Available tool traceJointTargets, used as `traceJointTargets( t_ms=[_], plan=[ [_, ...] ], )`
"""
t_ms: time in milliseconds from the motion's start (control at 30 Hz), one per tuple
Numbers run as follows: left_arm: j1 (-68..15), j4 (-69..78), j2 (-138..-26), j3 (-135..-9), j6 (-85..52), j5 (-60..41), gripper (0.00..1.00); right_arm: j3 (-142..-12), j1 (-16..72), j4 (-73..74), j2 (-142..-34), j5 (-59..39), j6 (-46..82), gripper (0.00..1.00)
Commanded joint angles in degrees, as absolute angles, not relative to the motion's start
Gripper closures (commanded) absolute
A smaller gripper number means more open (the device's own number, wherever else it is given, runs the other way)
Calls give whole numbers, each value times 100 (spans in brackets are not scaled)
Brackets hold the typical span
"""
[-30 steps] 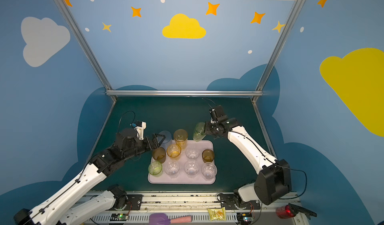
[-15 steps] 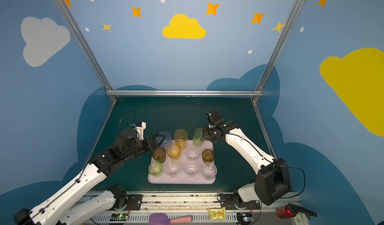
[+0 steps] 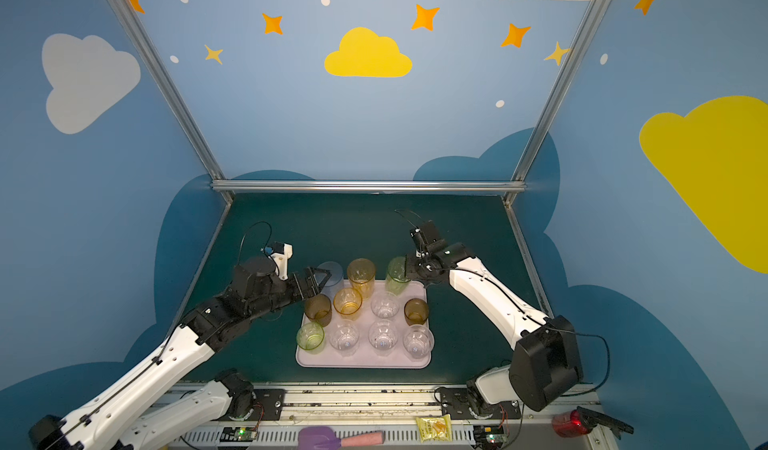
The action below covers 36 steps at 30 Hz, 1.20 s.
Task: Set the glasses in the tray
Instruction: 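Lower the pale green glass onto the tray and open the right gripper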
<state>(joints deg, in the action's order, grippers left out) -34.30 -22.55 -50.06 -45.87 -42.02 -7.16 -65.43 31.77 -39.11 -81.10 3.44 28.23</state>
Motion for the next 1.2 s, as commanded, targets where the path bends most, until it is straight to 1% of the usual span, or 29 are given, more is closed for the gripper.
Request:
traceJointTargets(
  t_ms=[0, 467, 567, 633, 767, 900, 1033, 1167],
  plan=[
    [-3455, -2281, -5034, -4677, -4151, -659, 0, -6486, 3230, -4020, -8078, 419, 2804, 100],
    [-3454, -2293, -5045, -4652, -4140, -642, 0, -6450, 3292, -4042, -8112, 457, 2821, 100],
    [-3453, -2301, -5040, -4641, -4131, -616, 0, -6458, 3292, -4035, -8113, 427, 2834, 89],
    [-3454, -2299, -5044, -4644, -4129, -598, 0, -6460, 3291, -4025, -8120, 395, 2831, 86],
    [-3454, -2309, -5045, -4640, -4120, -580, 0, -6470, 3295, -4021, -8110, 387, 2856, 77],
    [-3453, -2344, -5027, -4641, -4119, -563, 0, -6538, 3295, -4056, -8093, 360, 2863, 75],
    [-3455, -2366, -5018, -4641, -4079, -519, 0, -6611, 3290, -4064, -8017, 352, 2870, 67],
    [-3452, -2370, -5027, -4654, -4057, -492, 0, -6744, 3278, -4118, -7960, 270, 2874, 55]
  ],
)
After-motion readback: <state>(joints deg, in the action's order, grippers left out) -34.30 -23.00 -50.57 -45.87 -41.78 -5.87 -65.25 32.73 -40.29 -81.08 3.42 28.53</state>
